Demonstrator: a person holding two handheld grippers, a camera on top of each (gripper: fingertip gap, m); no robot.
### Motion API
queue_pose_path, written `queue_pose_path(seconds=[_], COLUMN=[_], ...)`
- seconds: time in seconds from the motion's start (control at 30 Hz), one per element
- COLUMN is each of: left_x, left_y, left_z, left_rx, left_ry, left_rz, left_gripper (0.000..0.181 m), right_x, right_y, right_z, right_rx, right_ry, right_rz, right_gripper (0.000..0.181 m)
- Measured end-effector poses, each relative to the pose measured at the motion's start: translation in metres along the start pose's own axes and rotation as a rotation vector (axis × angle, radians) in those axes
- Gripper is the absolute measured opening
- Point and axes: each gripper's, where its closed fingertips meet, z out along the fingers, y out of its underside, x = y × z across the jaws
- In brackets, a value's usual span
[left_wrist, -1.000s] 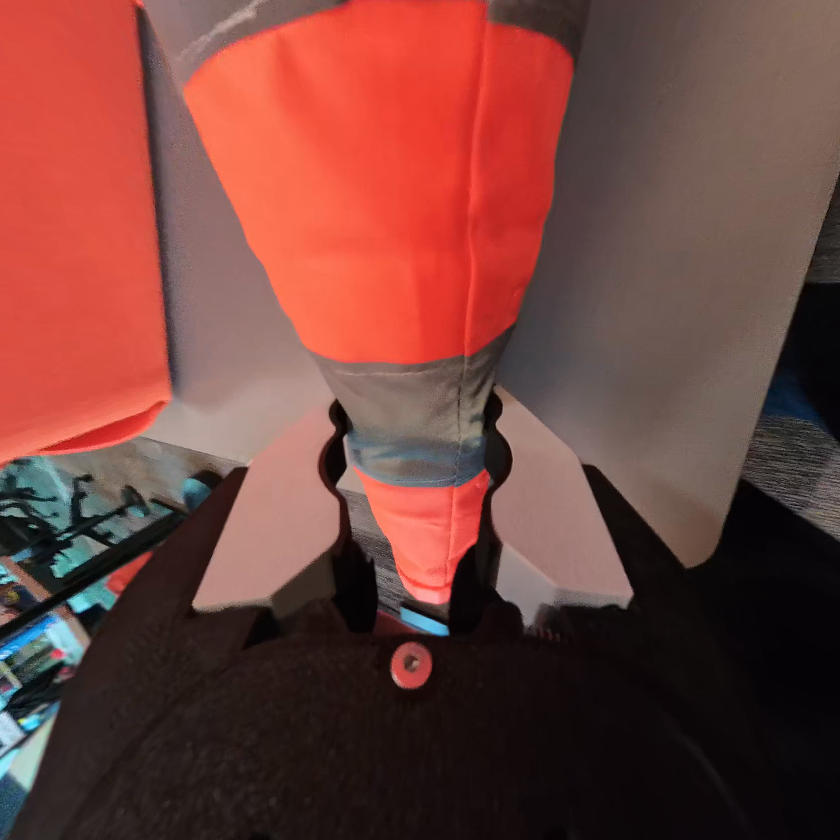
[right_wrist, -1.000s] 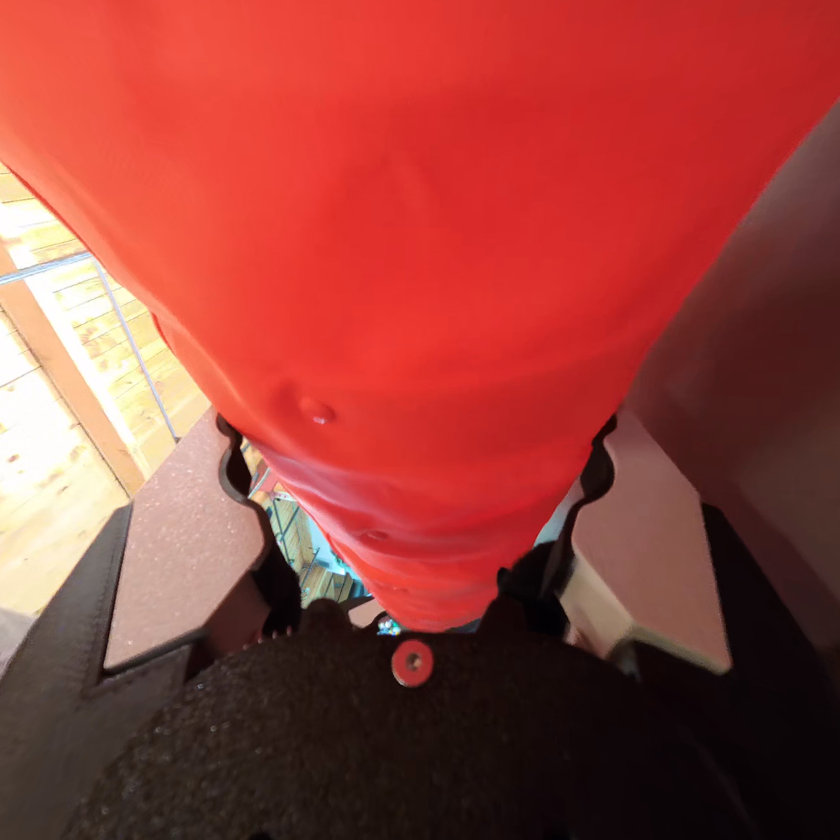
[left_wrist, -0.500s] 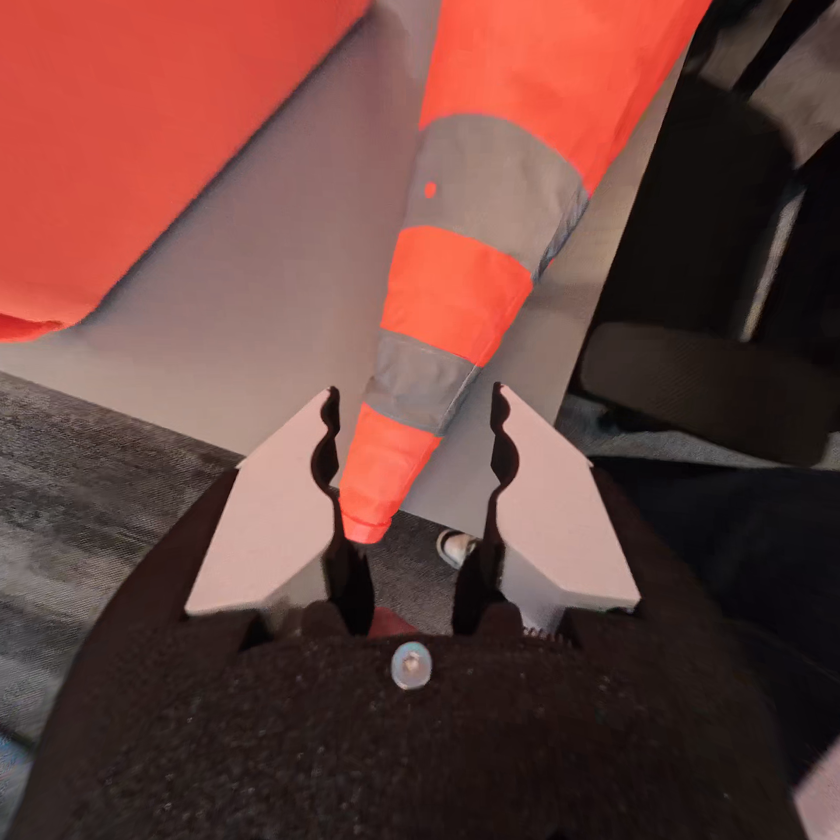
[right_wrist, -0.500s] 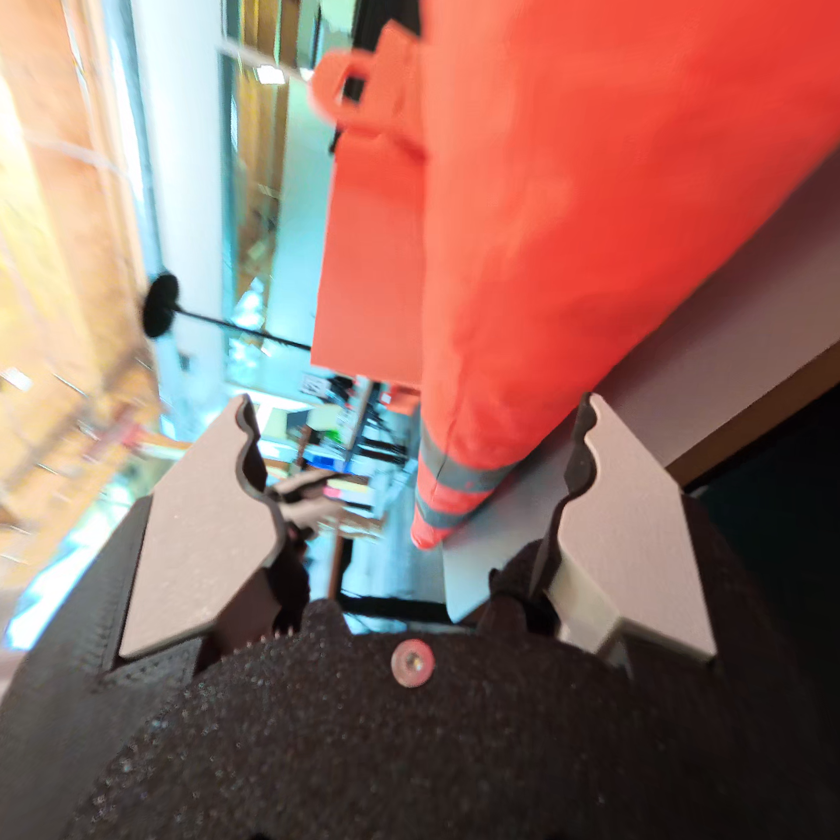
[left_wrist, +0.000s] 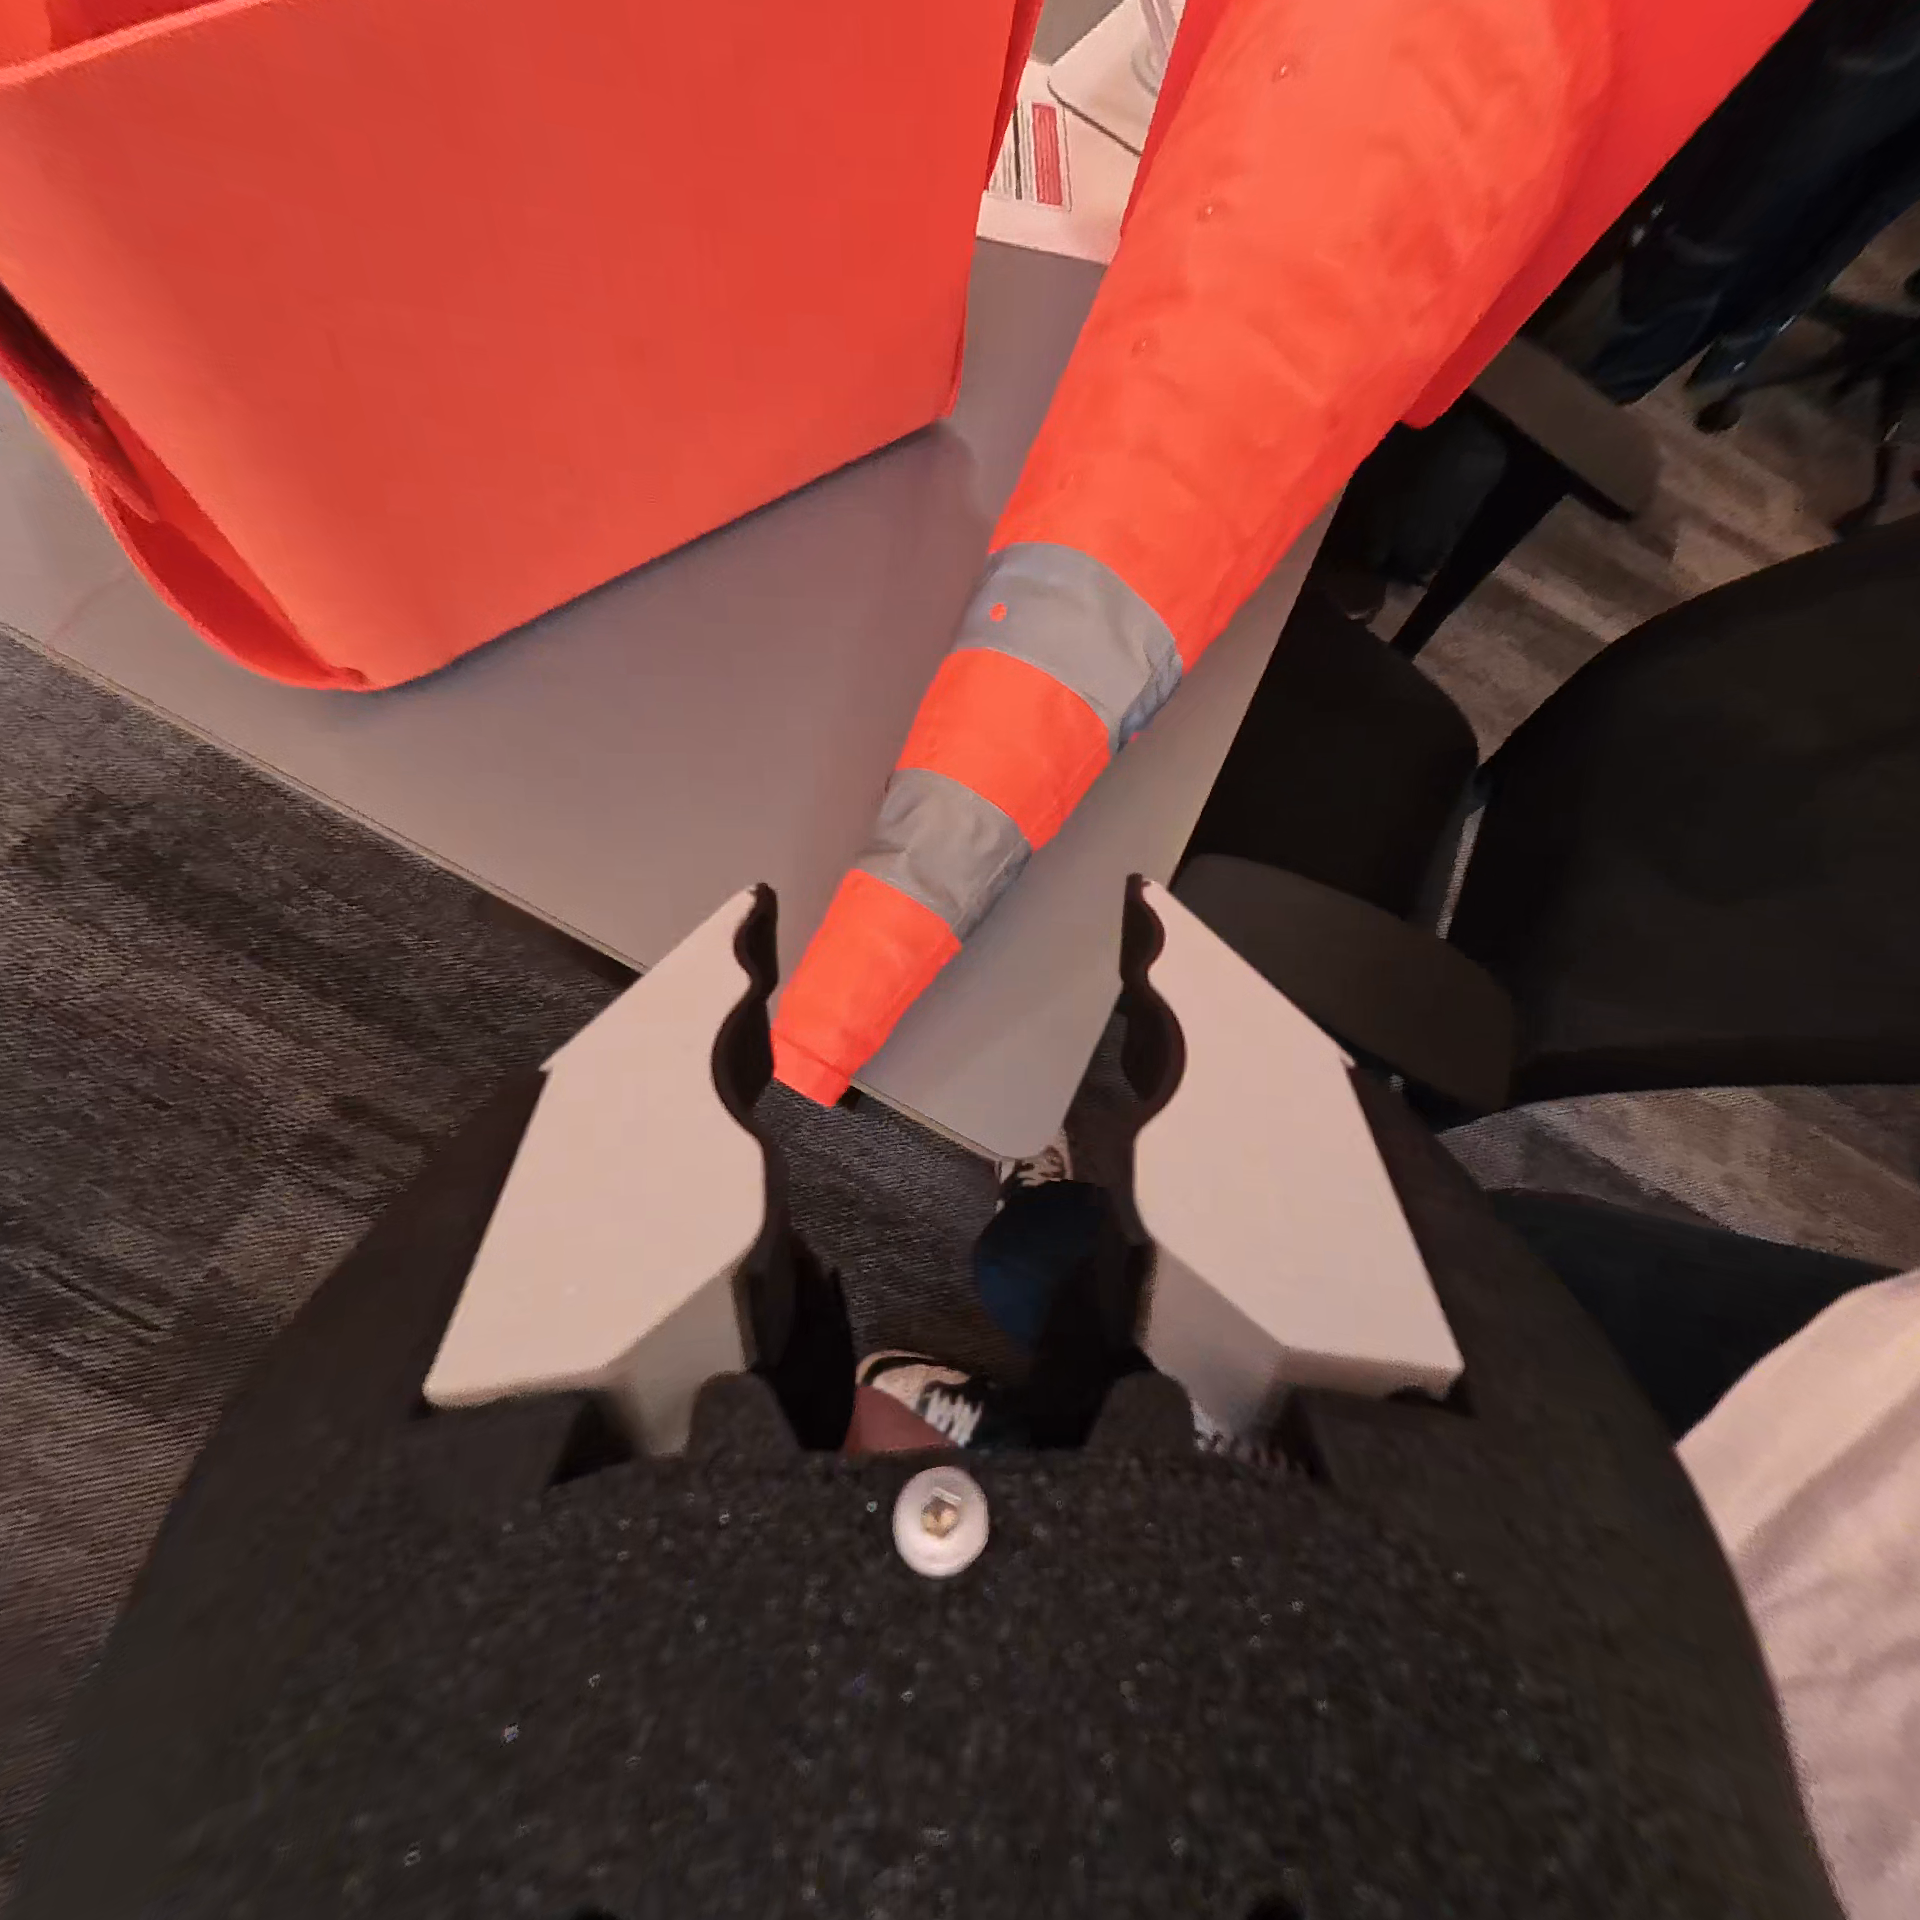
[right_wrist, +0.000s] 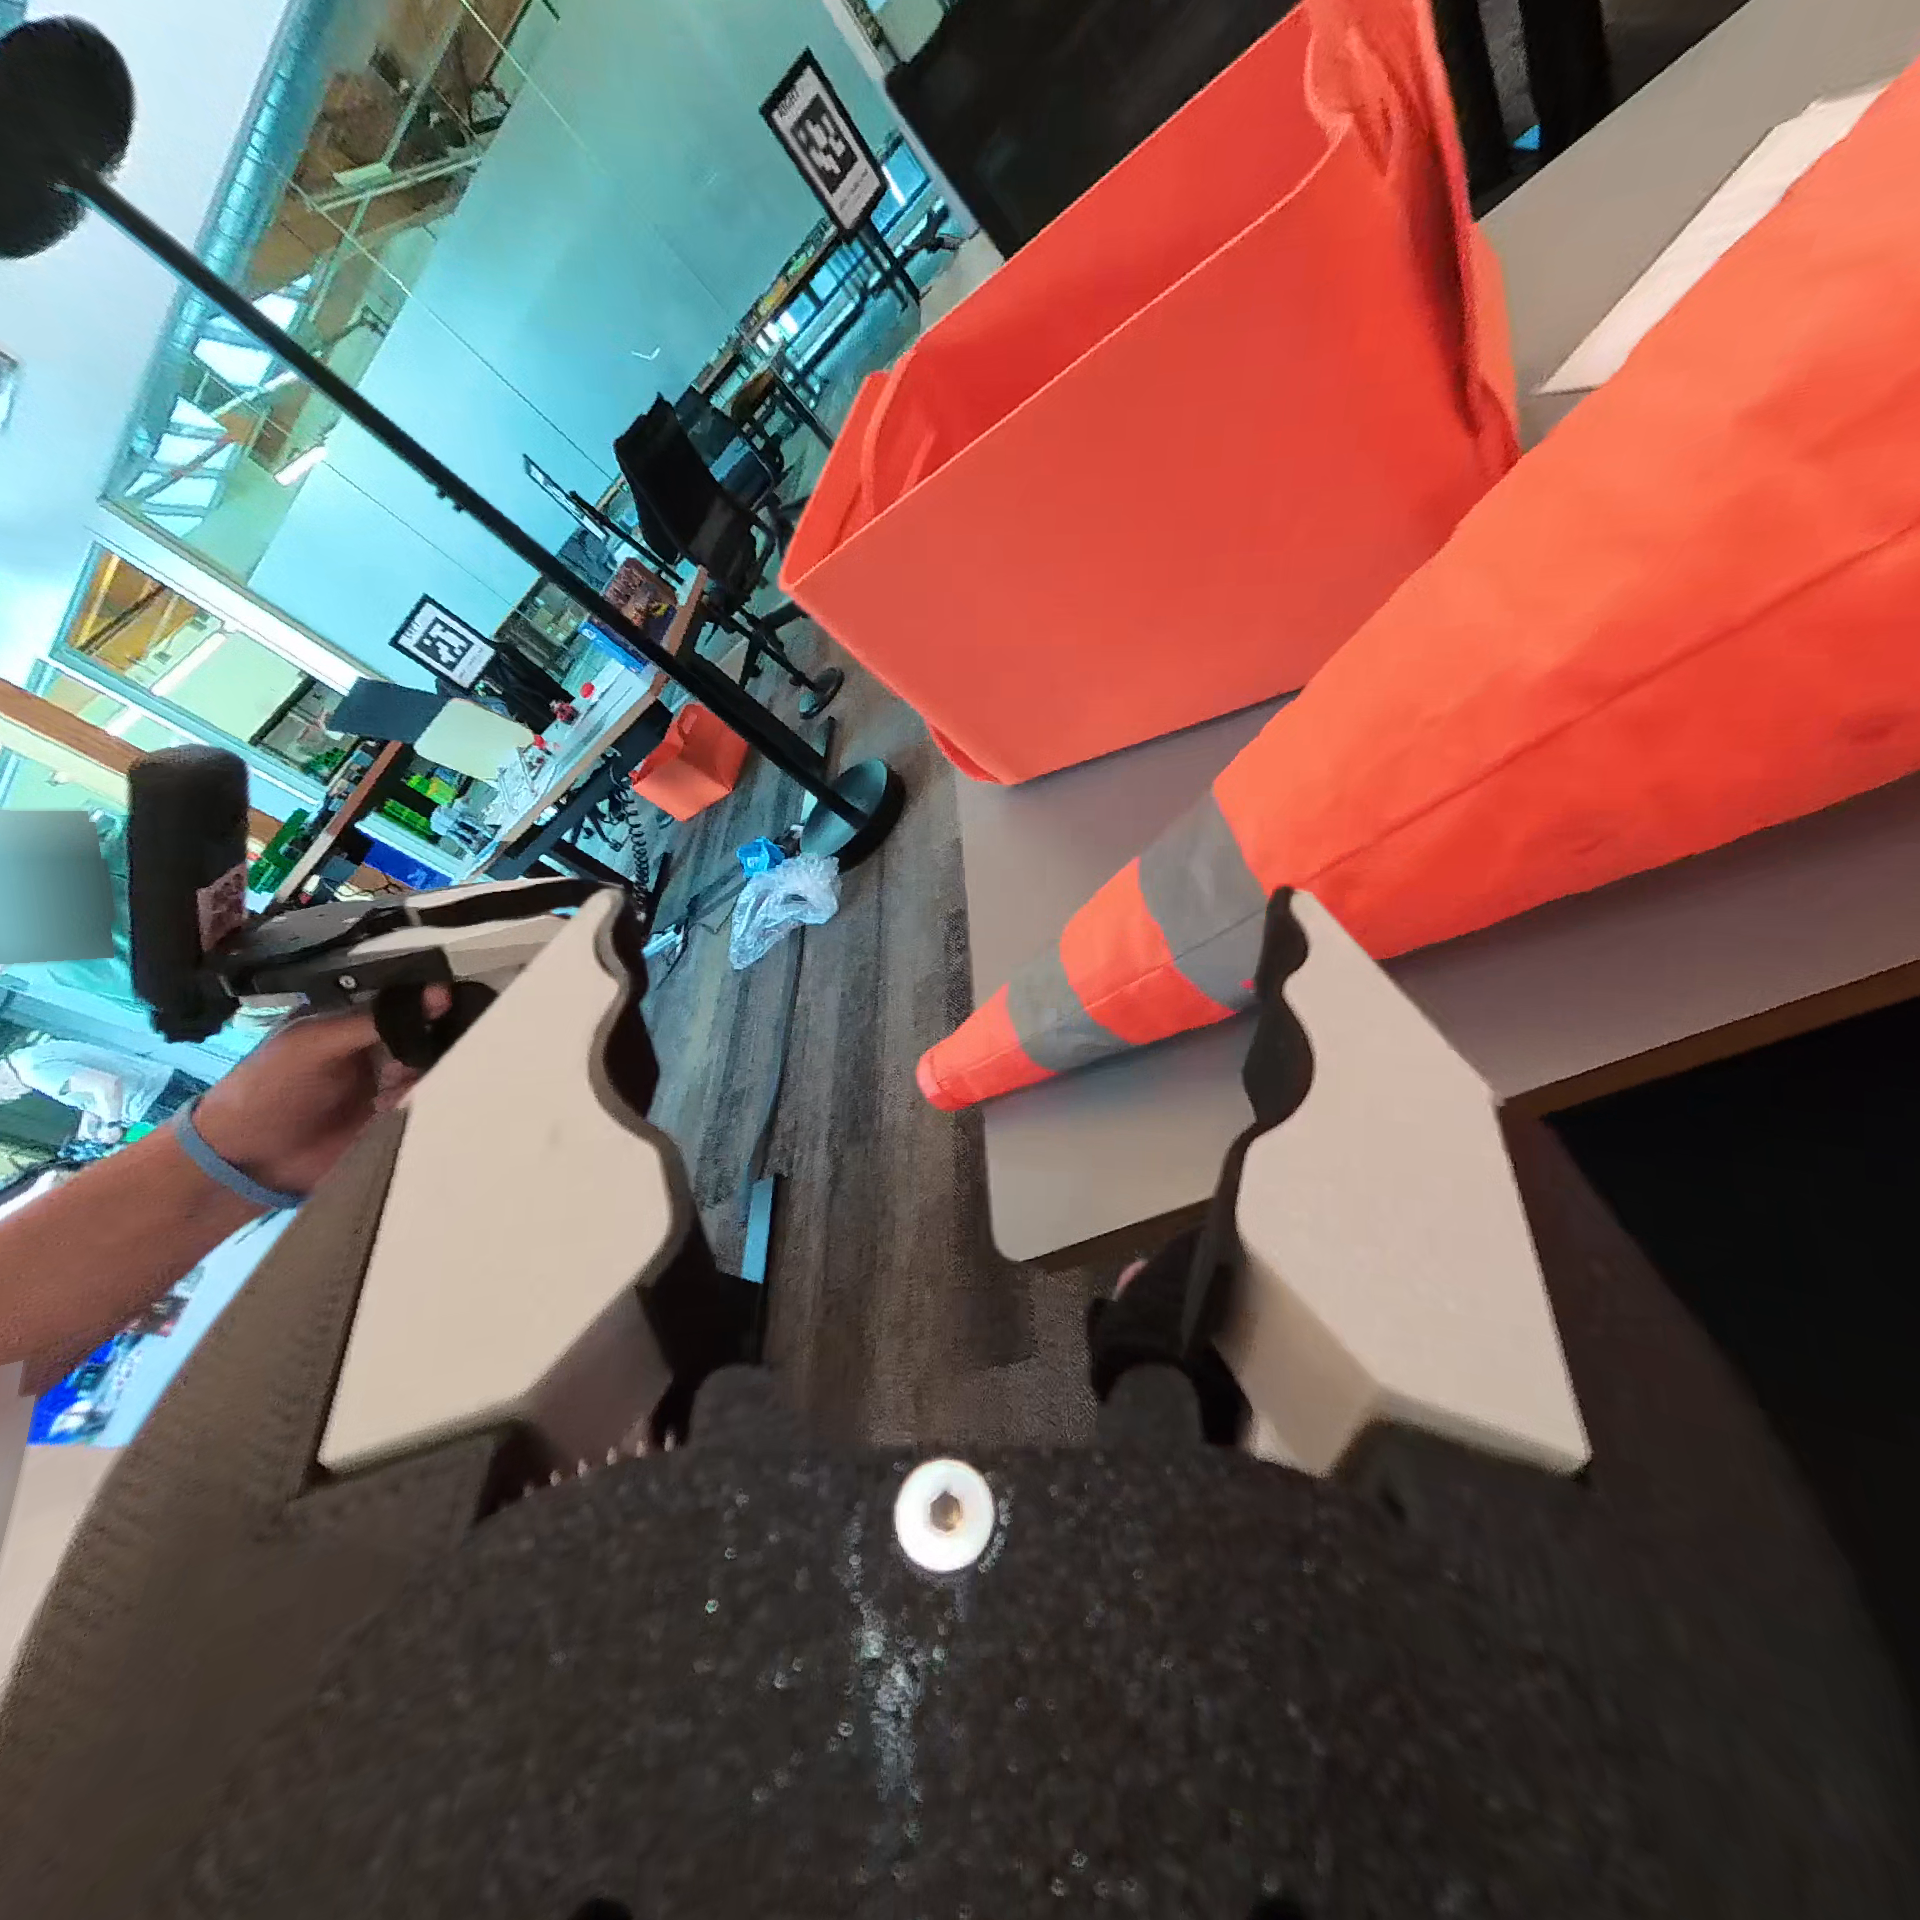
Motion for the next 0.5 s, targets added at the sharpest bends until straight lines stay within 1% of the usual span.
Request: queue_pose_path(seconds=[0.1,0.2,0.37,0.5], left_x=[0.008,0.008,0.008,0.011], left_y=[0.009,0.018,0.022,0.022], left_z=[-0.011,-0.021,-0.036,-0.039], left_rx=[-0.003,-0.026,-0.038,-0.061], left_ry=[0.024,-0.02,-0.089,-0.109], left_rz=[0.008,0.082,0.191,0.2], left_gripper=[0.069,0.068,0.068,0.068], right_x=[-0.015,-0.014,-0.011,-0.007], right_y=[0.013,0.028,0.023,0.02], right_z=[-0.005,-0.008,-0.012,-0.009], right_rx=[0.0,-0.025,0.012,-0.025], right_ry=[0.001,0.027,0.042,0.033], right_rz=[0.015,0.018,0.014,-0.007], right_gripper=[0.112,0.112,0.108,0.107])
